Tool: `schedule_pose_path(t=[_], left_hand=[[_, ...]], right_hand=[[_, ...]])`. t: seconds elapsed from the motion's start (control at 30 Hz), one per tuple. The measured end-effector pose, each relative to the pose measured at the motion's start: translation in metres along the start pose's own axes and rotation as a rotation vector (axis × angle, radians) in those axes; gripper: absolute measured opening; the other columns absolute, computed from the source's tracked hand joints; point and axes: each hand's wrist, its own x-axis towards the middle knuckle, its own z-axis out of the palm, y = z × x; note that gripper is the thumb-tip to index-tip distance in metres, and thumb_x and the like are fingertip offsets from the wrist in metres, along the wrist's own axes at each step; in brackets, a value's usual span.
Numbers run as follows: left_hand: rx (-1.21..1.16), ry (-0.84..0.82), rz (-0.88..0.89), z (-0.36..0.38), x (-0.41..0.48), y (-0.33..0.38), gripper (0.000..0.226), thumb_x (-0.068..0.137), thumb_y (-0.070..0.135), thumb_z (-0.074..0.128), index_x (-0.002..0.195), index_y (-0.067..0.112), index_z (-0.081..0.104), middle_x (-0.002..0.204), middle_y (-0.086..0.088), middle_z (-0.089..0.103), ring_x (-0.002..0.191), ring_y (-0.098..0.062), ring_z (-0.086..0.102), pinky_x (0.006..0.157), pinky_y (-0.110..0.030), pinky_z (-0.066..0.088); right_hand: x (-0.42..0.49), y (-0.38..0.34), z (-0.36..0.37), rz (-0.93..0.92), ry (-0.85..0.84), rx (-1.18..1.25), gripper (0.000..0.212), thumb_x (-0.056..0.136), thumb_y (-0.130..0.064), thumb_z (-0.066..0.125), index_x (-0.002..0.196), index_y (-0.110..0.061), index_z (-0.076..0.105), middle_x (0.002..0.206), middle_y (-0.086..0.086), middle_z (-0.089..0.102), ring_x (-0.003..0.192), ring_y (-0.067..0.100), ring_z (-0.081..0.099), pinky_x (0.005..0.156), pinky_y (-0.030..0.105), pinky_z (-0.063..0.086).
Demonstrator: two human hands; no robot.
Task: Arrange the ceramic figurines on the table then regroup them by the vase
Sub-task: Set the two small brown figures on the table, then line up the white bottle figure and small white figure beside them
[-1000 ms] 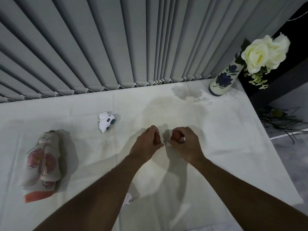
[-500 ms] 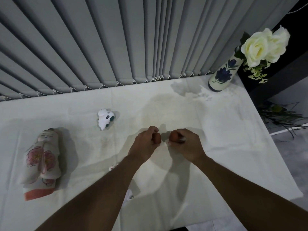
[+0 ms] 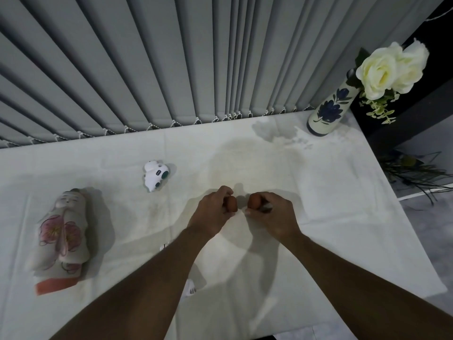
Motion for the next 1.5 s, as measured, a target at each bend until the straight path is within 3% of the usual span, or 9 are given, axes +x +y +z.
schedule_pose_path(t=[0.07, 0.23, 0.43, 0.6, 0.77, 0.97, 1.13, 1.37, 1.5], left_hand=[[-0.005, -0.027, 0.002, -0.001, 0.000, 0.001, 0.061, 0.077, 0.009, 0.081, 0.129, 0.021, 0.050, 0.106, 0.004, 0.067, 0.101, -0.019, 0.065, 0.093, -0.039, 0.055], [0.037, -0.050, -0.050, -0.013, -0.008, -0.001, 0.087, 0.074, 0.009, 0.084, 0.146, 0.018, 0.037, 0.136, -0.004, 0.049, 0.124, -0.019, 0.049, 0.101, -0.023, 0.040], [0.283, -0.135, -0.113, -0.045, -0.038, -0.008, 0.081, 0.070, 0.034, 0.086, 0.136, 0.013, 0.044, 0.134, -0.007, 0.046, 0.127, -0.027, 0.041, 0.105, -0.039, 0.041], [0.421, -0.251, -0.249, -0.070, -0.071, -0.013, 0.071, 0.072, 0.055, 0.078, 0.126, 0.019, 0.050, 0.128, -0.003, 0.047, 0.126, -0.025, 0.042, 0.101, -0.039, 0.041], [0.501, -0.329, -0.394, -0.082, -0.091, -0.027, 0.090, 0.065, 0.060, 0.082, 0.134, 0.016, 0.044, 0.132, -0.009, 0.044, 0.130, -0.029, 0.042, 0.105, -0.043, 0.042], [0.298, -0.312, -0.471, -0.086, -0.098, -0.041, 0.056, 0.057, 0.043, 0.093, 0.096, 0.010, 0.069, 0.093, -0.006, 0.071, 0.092, -0.023, 0.070, 0.065, -0.026, 0.047], [0.064, -0.145, -0.416, -0.092, -0.097, -0.041, 0.046, 0.058, 0.033, 0.096, 0.089, 0.008, 0.072, 0.090, -0.009, 0.076, 0.087, -0.024, 0.073, 0.070, -0.033, 0.057], [-0.099, 0.306, -0.238, -0.089, -0.085, -0.020, 0.051, 0.068, 0.036, 0.091, 0.096, 0.011, 0.056, 0.083, 0.007, 0.061, 0.071, 0.000, 0.055, 0.057, -0.010, 0.043], [-0.191, 0.459, -0.174, -0.074, -0.083, -0.023, 0.049, 0.075, 0.036, 0.086, 0.088, 0.006, 0.050, 0.085, -0.007, 0.061, 0.072, -0.013, 0.054, 0.062, -0.017, 0.042]], right_hand=[[0.000, 0.001, 0.000, 0.010, 0.006, -0.005, 0.027, 0.075, -0.008, 0.092, 0.091, -0.018, 0.073, 0.097, -0.006, 0.075, 0.093, -0.002, 0.069, 0.081, 0.010, 0.050], [-0.013, 0.002, 0.007, 0.059, 0.055, -0.079, 0.084, 0.079, -0.031, 0.092, 0.149, -0.014, 0.049, 0.134, -0.006, 0.056, 0.123, 0.012, 0.053, 0.099, 0.006, 0.039], [-0.066, 0.020, 0.022, -0.012, 0.190, -0.469, 0.088, 0.085, -0.073, 0.061, 0.152, -0.019, 0.040, 0.156, 0.005, 0.050, 0.143, 0.027, 0.046, 0.120, 0.048, 0.041], [-0.110, 0.053, 0.033, -0.028, 0.115, -0.828, 0.094, 0.095, -0.078, 0.037, 0.166, -0.019, 0.016, 0.177, 0.009, 0.011, 0.163, 0.031, 0.006, 0.132, 0.049, 0.008], [-0.116, 0.050, 0.038, -0.029, 0.123, -0.905, 0.093, 0.097, -0.078, 0.023, 0.168, -0.019, 0.005, 0.177, 0.008, 0.000, 0.164, 0.030, -0.004, 0.133, 0.050, 0.003], [-0.120, 0.050, 0.042, -0.035, 0.130, -0.910, 0.091, 0.098, -0.075, 0.029, 0.167, -0.018, 0.012, 0.177, 0.010, 0.007, 0.164, 0.031, 0.002, 0.132, 0.052, 0.008], [-0.121, 0.048, 0.043, -0.033, 0.143, -0.915, 0.089, 0.098, -0.073, 0.033, 0.165, -0.017, 0.019, 0.176, 0.011, 0.014, 0.163, 0.033, 0.008, 0.131, 0.054, 0.012], [-0.122, 0.047, 0.044, -0.046, 0.170, -0.907, 0.087, 0.097, -0.072, 0.034, 0.164, -0.016, 0.026, 0.175, 0.011, 0.019, 0.162, 0.033, 0.013, 0.130, 0.054, 0.016], [-0.121, 0.049, 0.044, -0.045, 0.173, -0.912, 0.088, 0.097, -0.074, 0.033, 0.164, -0.017, 0.025, 0.175, 0.010, 0.018, 0.163, 0.032, 0.012, 0.131, 0.053, 0.015]])
